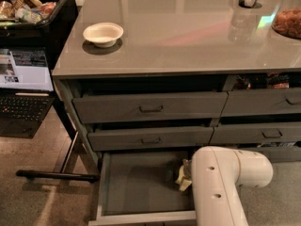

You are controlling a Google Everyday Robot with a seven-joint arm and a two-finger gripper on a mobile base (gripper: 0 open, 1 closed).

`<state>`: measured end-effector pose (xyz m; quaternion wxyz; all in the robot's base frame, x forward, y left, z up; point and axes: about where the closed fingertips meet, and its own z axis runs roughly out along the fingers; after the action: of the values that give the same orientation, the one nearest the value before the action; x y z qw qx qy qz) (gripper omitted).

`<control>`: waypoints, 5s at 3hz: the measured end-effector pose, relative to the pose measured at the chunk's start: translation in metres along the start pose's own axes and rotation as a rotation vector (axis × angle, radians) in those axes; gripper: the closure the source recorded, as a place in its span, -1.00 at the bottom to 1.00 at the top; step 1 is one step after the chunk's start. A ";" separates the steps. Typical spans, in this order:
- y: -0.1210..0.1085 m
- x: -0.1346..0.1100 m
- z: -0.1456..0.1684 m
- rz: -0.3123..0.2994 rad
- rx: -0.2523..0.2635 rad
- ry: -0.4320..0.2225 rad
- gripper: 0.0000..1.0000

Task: Pick sponge from bottom drawer and place on counter

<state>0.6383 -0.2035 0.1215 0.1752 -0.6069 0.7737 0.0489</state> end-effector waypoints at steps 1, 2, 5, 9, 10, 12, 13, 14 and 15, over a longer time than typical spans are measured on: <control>0.000 0.000 -0.002 0.004 -0.003 0.013 -0.31; -0.001 0.000 -0.011 -0.007 0.008 0.017 0.16; 0.023 -0.025 -0.067 -0.160 -0.081 -0.127 1.00; 0.092 -0.095 -0.257 -0.732 -0.234 -0.376 1.00; 0.092 -0.095 -0.257 -0.732 -0.234 -0.376 1.00; 0.039 -0.077 -0.305 -0.896 -0.067 -0.452 1.00; 0.039 -0.069 -0.407 -1.033 0.098 -0.401 1.00; 0.077 -0.070 -0.474 -1.154 0.158 -0.356 1.00; 0.119 -0.088 -0.533 -1.272 0.239 -0.295 1.00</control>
Offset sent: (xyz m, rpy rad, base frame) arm -0.0005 -0.0089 0.0270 -0.0328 -0.0256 0.0057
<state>0.4292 -0.2453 0.6324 0.3399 -0.9087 0.2327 -0.0676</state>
